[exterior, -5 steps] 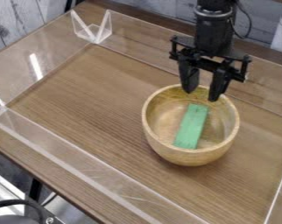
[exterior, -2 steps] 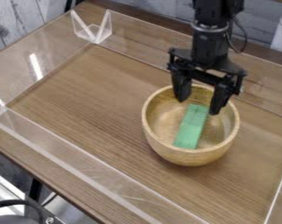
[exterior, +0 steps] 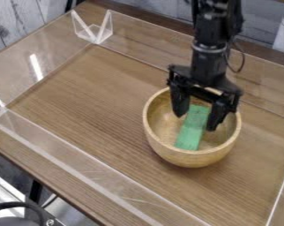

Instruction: Remove the green block from inside the brown bowl and put it on the table

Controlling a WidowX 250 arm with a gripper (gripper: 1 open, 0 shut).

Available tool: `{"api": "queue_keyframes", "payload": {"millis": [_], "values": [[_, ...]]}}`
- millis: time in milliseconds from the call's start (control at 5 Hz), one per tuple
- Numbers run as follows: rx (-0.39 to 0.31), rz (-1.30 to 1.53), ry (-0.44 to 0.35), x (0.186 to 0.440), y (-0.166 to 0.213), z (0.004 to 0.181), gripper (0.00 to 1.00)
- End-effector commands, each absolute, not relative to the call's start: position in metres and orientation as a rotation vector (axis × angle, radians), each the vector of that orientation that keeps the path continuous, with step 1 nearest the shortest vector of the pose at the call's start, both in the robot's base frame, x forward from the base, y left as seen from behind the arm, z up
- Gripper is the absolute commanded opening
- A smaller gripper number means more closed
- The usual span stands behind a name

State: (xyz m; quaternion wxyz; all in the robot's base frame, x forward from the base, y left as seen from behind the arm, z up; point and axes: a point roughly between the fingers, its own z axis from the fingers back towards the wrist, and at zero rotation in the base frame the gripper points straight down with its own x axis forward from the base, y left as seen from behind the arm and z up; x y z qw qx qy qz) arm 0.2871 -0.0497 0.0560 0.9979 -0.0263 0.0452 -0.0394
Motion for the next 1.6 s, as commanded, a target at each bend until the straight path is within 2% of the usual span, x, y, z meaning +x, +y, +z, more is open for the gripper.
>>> {"api": "queue_keyframes", "payload": {"millis": [0,400,800,1000,1200,1400], "values": [[-0.049,-0.087,0.058,0.292,-0.051,0.058,0.00],[-0.055,-0.084,0.045,0.293,-0.051,0.067,0.00],[-0.056,-0.076,-0.006,0.297,-0.047,0.102,0.00],[-0.055,-0.070,-0.051,0.302,-0.047,0.135,0.00],[-0.055,-0.075,-0.028,0.300,-0.047,0.126,1.00],[-0.054,-0.083,-0.006,0.298,-0.046,0.117,1.00]]}}
